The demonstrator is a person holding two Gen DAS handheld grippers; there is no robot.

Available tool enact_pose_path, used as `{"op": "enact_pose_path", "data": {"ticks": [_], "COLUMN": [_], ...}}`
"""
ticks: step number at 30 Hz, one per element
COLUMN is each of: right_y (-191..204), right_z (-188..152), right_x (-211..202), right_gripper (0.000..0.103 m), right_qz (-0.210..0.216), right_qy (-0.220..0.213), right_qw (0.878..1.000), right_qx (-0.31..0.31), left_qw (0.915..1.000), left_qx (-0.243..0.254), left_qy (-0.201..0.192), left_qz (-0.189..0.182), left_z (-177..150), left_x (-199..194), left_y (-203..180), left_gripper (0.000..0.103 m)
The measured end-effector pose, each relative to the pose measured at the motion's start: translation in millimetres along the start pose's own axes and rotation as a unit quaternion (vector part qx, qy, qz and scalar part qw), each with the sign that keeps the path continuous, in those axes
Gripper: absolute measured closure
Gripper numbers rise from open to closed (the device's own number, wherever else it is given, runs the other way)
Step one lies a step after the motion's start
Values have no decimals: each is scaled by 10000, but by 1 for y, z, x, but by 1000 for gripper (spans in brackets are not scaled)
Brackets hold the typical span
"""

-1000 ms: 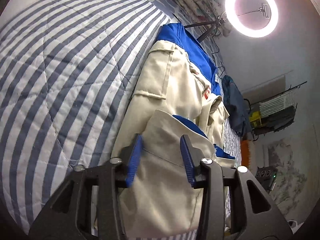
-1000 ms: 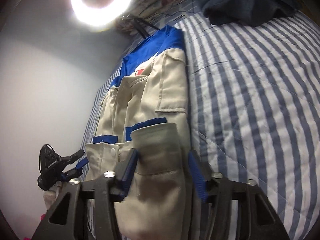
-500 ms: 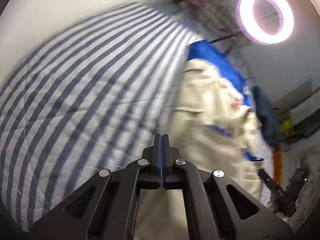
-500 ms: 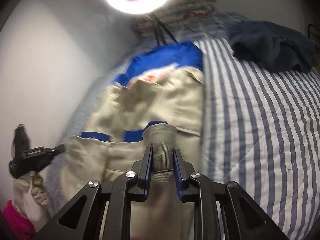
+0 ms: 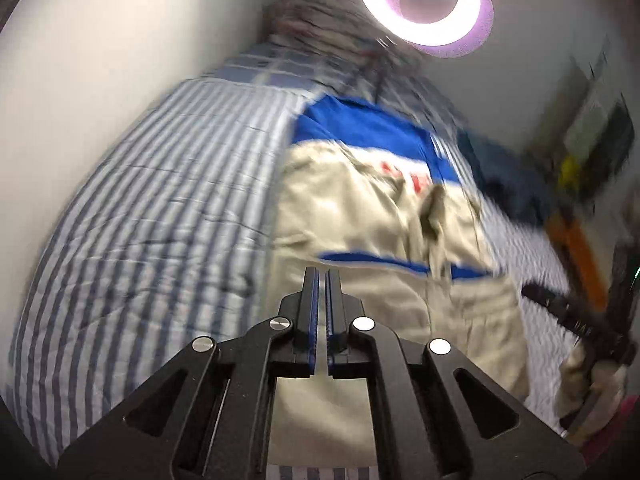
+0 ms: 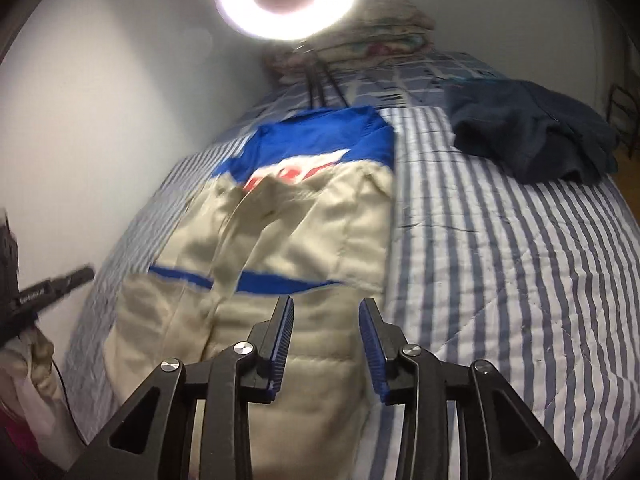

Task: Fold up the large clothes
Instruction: 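Lift both tools away from the half-folded jacket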

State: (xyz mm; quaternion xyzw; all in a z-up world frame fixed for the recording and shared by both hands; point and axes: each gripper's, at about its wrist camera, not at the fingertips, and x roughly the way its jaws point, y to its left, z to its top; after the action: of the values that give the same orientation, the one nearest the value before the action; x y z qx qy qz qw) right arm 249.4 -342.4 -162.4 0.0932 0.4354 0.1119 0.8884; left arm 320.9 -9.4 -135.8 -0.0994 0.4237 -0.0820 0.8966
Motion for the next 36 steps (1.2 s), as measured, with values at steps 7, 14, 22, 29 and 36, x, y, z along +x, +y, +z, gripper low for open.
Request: {"op": "enact_pose_path", "data": {"ticks": [7,14,22,29,36], "right_y": [36,32,1,17,74], "right_z": [-13,-22,-17,-33,-36], "right_x": [23,46,-75,-174,-248], "right_gripper": [69,73,69,54,54], "right_qz": [-233,-419,-596,-693,-646], "right_qy": [284,679,-441,-1198,-1352], "right_qw": [9971,9943,9963,9887,9875], "right_qx": [-672,-710,432,569,-486], "left_qw": [9961,9939,9995,9979,9945], "left_qx": [6,-515,-25,64,251], "left_qy": [868,963,275,-342,-856], "left_qz": [153,-144,-149,-540,-554], "left_z": [-23,-22,4,10,-1], "left_x": [67,66,-7,-105,-197], "left_y": [8,25,4,-9,-23], "left_gripper": [102,100,100,82,71]}}
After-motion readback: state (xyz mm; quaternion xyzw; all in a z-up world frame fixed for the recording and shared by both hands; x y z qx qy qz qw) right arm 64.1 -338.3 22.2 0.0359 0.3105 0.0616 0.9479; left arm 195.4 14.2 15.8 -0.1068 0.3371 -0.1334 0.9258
